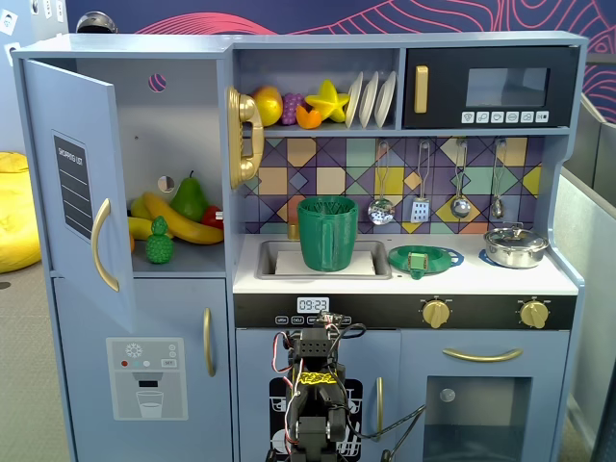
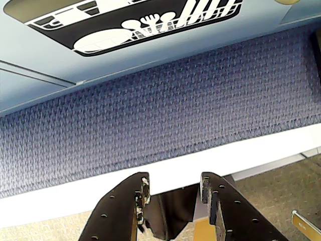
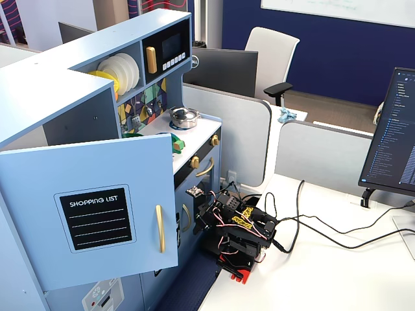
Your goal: Pick up the green pineapple from the left cabinet and place it in the green recipient
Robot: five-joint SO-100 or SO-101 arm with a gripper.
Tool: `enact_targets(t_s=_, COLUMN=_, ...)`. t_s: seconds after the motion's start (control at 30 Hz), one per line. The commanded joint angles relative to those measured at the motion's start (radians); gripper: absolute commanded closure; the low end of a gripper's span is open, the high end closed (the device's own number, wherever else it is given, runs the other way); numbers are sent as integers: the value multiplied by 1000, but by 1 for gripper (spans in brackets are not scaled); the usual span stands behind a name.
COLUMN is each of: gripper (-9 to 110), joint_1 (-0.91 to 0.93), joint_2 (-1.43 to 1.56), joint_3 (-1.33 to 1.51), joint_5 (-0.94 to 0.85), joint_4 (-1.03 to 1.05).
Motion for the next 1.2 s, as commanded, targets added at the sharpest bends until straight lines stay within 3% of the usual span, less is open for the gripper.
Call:
enact_targets(t_s=0.0, gripper=101, joint_1=121, joint_2=-11, joint_3=2, joint_5=-153, joint_4=199)
enact_targets(t_s=0.43, gripper=101, joint_1=81, joint_2=-11, joint_3=2, joint_5=-181, joint_4=169)
enact_targets(t_s=0.6, gripper=97, joint_1=-190, joint_2=-117, joint_3=-75, joint_5=-41, joint_4=-417)
enact_targets(t_s=0.7, gripper=89, joint_1=-393, joint_2=-268, joint_3=-183, joint_5=-60, joint_4=-867)
enact_targets(t_s=0.77, gripper=84, joint_1=-505, joint_2=-414, joint_3=-299, joint_5=-133, joint_4=-1054)
enact_targets(t_s=0.97, gripper=70, joint_1=-721, joint_2=-749, joint_3=-750, joint_5=-167, joint_4=-1238)
enact_targets(t_s=1.17, gripper=69, joint_1=-758, joint_2=-905, joint_3=-885, joint_5=-261, joint_4=-1322)
